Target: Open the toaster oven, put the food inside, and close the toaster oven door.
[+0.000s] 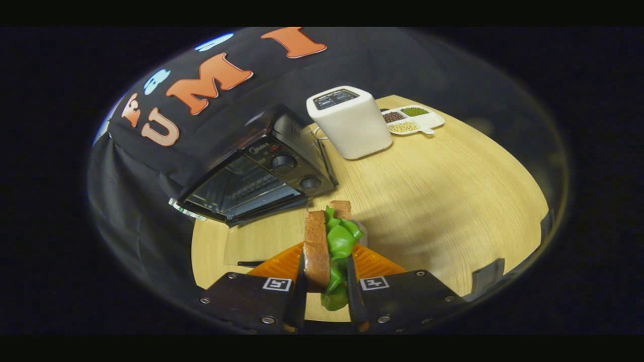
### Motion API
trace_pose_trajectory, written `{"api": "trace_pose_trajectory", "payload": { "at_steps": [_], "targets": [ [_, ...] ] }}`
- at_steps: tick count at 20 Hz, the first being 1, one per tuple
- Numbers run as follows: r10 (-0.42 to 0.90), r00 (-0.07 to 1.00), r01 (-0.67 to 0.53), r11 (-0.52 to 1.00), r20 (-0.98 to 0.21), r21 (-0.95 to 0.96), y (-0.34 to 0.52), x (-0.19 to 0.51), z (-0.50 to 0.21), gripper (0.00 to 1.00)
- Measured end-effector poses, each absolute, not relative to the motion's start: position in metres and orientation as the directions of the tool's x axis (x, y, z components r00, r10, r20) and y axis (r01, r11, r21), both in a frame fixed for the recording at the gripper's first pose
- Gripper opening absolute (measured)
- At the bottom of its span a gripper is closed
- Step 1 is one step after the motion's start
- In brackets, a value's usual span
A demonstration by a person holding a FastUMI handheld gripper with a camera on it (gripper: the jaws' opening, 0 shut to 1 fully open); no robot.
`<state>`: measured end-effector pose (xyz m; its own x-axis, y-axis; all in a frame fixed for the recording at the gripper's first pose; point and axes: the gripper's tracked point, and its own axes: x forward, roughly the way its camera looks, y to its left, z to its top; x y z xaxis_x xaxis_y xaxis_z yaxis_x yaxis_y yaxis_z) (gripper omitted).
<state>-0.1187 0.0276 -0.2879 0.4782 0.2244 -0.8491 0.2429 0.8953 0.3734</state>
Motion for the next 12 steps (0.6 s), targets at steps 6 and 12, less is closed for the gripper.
{"api": "trace_pose_trajectory", "payload": {
  "at_steps": [6,12],
  "targets": [
    [0.282,0.556,0.211,0.862,-0.782,0.461,0.064,-0.098,-0.25,0.35],
    [0.37,0.571,0.173,0.818,-0.733,0.549,0.114,-0.077,-0.243,0.35]
  ]
}}
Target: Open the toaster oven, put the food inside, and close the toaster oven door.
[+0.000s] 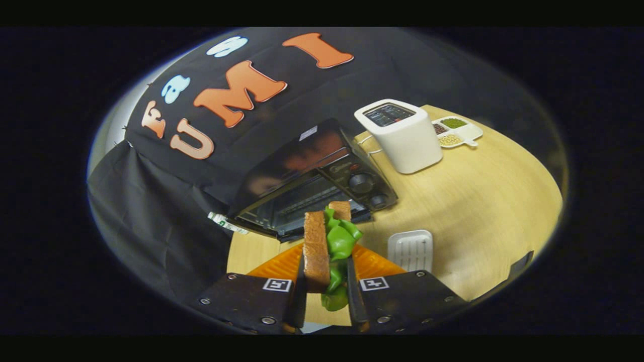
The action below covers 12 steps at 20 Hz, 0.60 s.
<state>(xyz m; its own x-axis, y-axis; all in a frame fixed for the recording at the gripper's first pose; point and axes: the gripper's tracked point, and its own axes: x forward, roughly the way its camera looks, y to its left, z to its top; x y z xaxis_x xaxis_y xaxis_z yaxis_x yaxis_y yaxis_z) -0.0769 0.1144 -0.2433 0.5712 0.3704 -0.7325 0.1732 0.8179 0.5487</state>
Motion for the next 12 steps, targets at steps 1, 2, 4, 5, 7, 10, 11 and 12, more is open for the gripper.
{"api": "trace_pose_trajectory", "payload": {
  "at_steps": [1,2,4,5,7,10,11,12],
  "targets": [
    [0.384,0.574,0.169,0.808,-0.723,0.564,0.123,-0.074,-0.242,0.35],
    [0.4,0.579,0.16,0.798,-0.71,0.58,0.131,-0.069,-0.241,0.35],
    [0.421,0.584,0.149,0.785,-0.694,0.601,0.147,-0.058,-0.246,0.35],
    [0.427,0.585,0.146,0.781,-0.69,0.607,0.154,-0.054,-0.251,0.35],
    [0.445,0.592,0.14,0.764,-0.672,0.63,0.17,-0.045,-0.258,0.35],
    [0.477,0.604,0.139,0.726,-0.639,0.673,0.196,-0.027,-0.271,0.35],
    [0.478,0.597,0.152,0.721,-0.644,0.676,0.202,-0.024,-0.279,0.35],
    [0.48,0.592,0.163,0.715,-0.648,0.68,0.209,-0.02,-0.285,0.35]
  ]
}}
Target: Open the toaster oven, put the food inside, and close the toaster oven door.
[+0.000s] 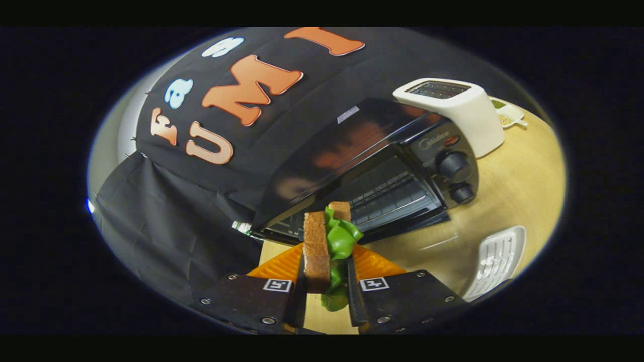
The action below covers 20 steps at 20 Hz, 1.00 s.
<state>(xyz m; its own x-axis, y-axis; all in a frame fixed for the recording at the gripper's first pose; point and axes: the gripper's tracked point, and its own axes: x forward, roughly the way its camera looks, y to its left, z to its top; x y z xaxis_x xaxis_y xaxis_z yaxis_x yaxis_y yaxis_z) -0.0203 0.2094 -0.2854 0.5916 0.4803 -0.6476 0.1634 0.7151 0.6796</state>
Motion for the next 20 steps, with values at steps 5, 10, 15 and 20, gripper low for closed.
{"api": "trace_pose_trajectory", "payload": {
  "at_steps": [5,10,15,20],
  "targets": [
    [0.477,0.612,0.198,0.679,-0.631,0.707,0.226,0.001,-0.302,0.35],
    [0.448,0.653,0.235,0.646,-0.61,0.726,0.228,0.029,-0.318,0.35],
    [0.429,0.686,0.263,0.607,-0.588,0.75,0.236,0.047,-0.328,0.35],
    [0.355,0.731,0.255,0.65,-0.583,0.716,0.241,0.062,-0.337,0.35]
  ]
}}
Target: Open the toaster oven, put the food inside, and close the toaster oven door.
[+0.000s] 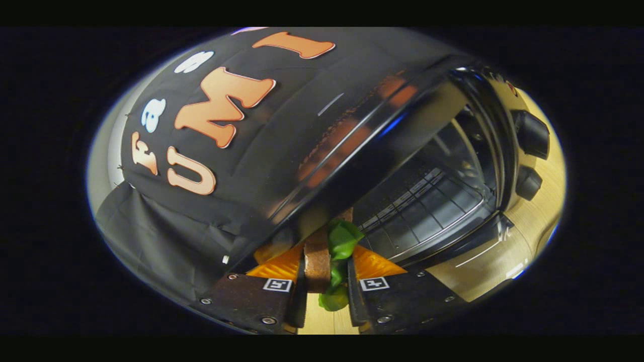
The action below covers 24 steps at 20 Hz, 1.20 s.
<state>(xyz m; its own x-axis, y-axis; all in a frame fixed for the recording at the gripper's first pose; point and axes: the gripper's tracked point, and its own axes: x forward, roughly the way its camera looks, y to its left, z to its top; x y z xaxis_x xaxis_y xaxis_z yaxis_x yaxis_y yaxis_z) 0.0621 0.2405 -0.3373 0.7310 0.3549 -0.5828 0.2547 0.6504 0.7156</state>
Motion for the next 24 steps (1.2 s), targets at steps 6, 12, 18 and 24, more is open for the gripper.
{"api": "trace_pose_trajectory", "payload": {
  "at_steps": [6,12,18,24],
  "targets": [
    [0.288,0.77,0.234,0.703,-0.57,0.672,0.242,0.071,-0.34,0.35],
    [0.213,0.798,0.199,0.789,-0.564,0.581,0.241,0.081,-0.342,0.39],
    [0.125,0.769,0.254,0.84,-0.627,0.48,0.221,0.074,-0.348,0.62],
    [0.141,0.739,0.252,0.849,-0.659,0.465,0.213,0.059,-0.337,0.88]
  ]
}}
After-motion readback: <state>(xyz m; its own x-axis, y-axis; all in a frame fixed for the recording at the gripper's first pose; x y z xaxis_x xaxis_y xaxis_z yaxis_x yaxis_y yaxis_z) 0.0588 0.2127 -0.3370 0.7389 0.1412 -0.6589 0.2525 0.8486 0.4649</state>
